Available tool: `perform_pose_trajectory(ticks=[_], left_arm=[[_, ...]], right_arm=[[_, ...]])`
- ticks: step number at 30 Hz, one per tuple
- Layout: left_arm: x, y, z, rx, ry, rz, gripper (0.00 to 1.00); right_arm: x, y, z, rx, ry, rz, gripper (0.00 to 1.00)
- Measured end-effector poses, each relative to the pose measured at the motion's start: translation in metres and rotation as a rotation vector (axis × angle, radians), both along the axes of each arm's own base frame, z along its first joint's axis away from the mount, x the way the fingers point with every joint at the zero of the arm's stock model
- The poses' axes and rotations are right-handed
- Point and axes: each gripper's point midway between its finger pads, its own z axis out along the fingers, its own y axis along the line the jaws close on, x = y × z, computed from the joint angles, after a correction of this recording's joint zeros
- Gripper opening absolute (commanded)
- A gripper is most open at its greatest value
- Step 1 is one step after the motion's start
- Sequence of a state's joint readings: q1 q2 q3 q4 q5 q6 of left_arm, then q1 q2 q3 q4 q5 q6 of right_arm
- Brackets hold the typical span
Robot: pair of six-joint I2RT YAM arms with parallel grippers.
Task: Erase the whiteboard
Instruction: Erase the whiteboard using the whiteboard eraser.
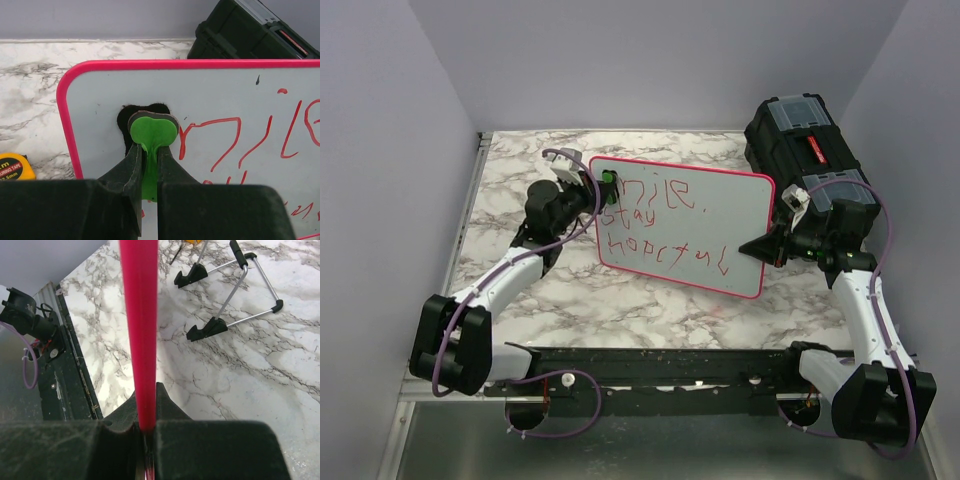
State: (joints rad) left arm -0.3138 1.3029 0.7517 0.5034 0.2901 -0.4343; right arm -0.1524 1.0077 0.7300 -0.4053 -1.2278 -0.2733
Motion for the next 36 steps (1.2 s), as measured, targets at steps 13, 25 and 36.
perform_pose_trajectory(ticks=[13, 25, 36], left_arm=[[-0.024, 0.005, -0.07, 0.011, 0.108, 0.008, 0.0], [-0.008, 0.001, -0.039, 0.036, 0.09, 0.008, 0.0], [0.011, -0.002, 0.01, 0.052, -0.005, 0.014, 0.0]], right_arm=[[0.0, 0.0, -0.001, 0.005, 0.031, -0.016, 0.01], [0.002, -0.002, -0.002, -0.014, -0.001, -0.014, 0.0], [0.003, -0.002, -0.002, -0.021, -0.018, -0.009, 0.01]])
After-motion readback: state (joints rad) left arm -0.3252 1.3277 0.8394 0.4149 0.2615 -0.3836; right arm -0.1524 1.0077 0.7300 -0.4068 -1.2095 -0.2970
